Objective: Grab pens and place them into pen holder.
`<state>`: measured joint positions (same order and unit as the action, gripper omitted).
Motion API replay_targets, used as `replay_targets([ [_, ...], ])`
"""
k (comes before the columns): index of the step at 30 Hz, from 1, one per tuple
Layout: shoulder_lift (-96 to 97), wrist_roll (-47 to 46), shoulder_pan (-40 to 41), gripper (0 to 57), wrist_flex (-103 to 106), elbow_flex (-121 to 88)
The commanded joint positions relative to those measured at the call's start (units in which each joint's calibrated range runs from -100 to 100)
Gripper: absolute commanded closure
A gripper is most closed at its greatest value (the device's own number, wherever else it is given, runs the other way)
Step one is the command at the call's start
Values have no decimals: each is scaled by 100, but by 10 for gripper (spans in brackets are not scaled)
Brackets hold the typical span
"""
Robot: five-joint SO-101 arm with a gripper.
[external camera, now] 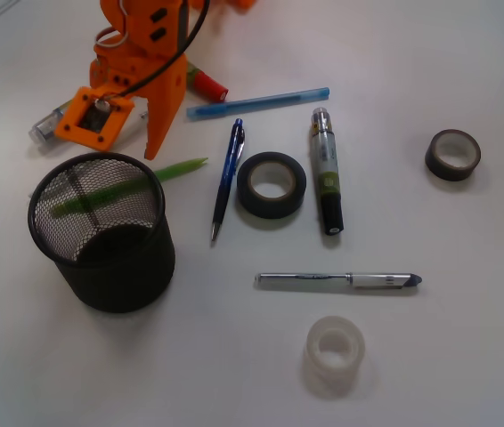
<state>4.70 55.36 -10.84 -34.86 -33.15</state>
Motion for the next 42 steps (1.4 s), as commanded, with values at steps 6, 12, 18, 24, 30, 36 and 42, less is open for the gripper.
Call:
replay_targets([
  [6, 18, 10, -445, 341, 65, 254],
  [12, 265, 20, -565, 344, 65, 172],
  [18, 919, 132, -565, 345, 450, 254],
  [24, 1081, 186, -572, 491, 1115, 208],
  [30, 1089, 161, -654, 572, 1194, 172],
  [36, 800, -210, -864, 572, 905, 272],
  [42, -942, -371, -1193, 572, 74, 734],
])
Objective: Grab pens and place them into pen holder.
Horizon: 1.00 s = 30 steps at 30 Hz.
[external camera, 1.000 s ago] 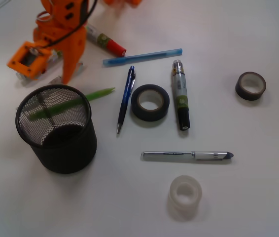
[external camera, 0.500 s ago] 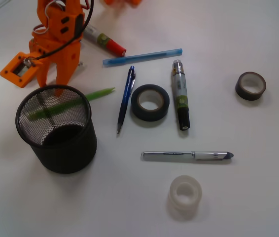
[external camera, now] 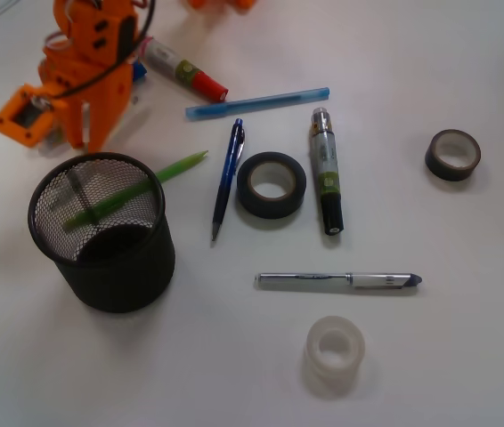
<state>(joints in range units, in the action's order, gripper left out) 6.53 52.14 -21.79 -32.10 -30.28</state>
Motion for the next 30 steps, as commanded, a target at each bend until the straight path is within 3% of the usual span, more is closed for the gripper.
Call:
replay_targets([
  [1, -1397, -39, -113, 572, -203, 546],
  [6, -2417, 190, 89, 572, 672, 745],
  [12, -2451, 635, 777, 572, 3568, -61],
  [21, -904, 503, 1316, 572, 6788, -188],
  [30, 1221, 63, 1443, 572, 7820, 1479],
])
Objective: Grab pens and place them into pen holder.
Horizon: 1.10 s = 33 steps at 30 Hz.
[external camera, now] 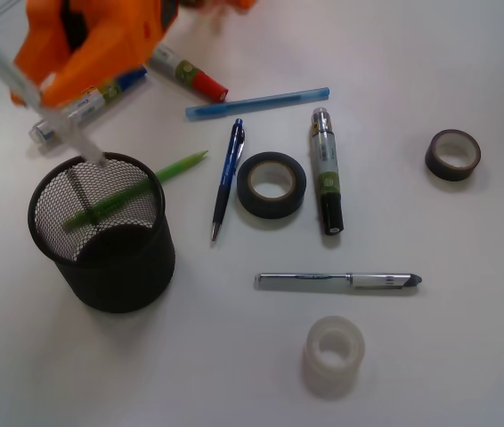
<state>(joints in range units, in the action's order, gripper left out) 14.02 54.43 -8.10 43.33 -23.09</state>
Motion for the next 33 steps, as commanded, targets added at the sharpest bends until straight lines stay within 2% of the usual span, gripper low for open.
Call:
replay_targets([
  [1, 684, -239, 81, 572, 322, 950],
  [8, 1585, -542, 74, 557, 348, 1847],
  [12, 1611, -733, 66, 397, 331, 1929],
  [14, 1611, -742, 66, 342, 322, 1929],
  [15, 1611, -742, 66, 333, 322, 1929],
  [21, 1075, -825, 81, 331, -439, 1920],
  [27, -1152, -1338, 81, 331, -3851, 1729],
  [30, -2325, -1197, 81, 331, -5295, 1213],
  [33, -3319, -840, 81, 331, -5899, 253],
])
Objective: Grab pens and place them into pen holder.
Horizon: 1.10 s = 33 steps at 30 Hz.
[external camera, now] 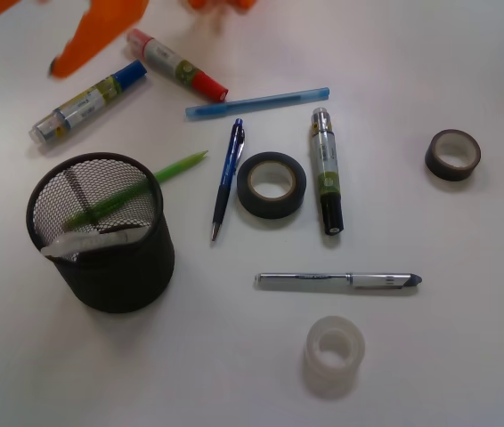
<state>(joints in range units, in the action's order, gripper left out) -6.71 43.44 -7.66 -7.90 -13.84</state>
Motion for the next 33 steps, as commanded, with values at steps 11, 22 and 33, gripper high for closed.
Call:
replay_targets([
  [11, -4034, -337, 1413, 331, -1764, -4332],
  [22, -3881, -1055, 3140, 332, -4879, -4613],
  [33, -1237, -1275, 3618, 332, -4888, -3671],
])
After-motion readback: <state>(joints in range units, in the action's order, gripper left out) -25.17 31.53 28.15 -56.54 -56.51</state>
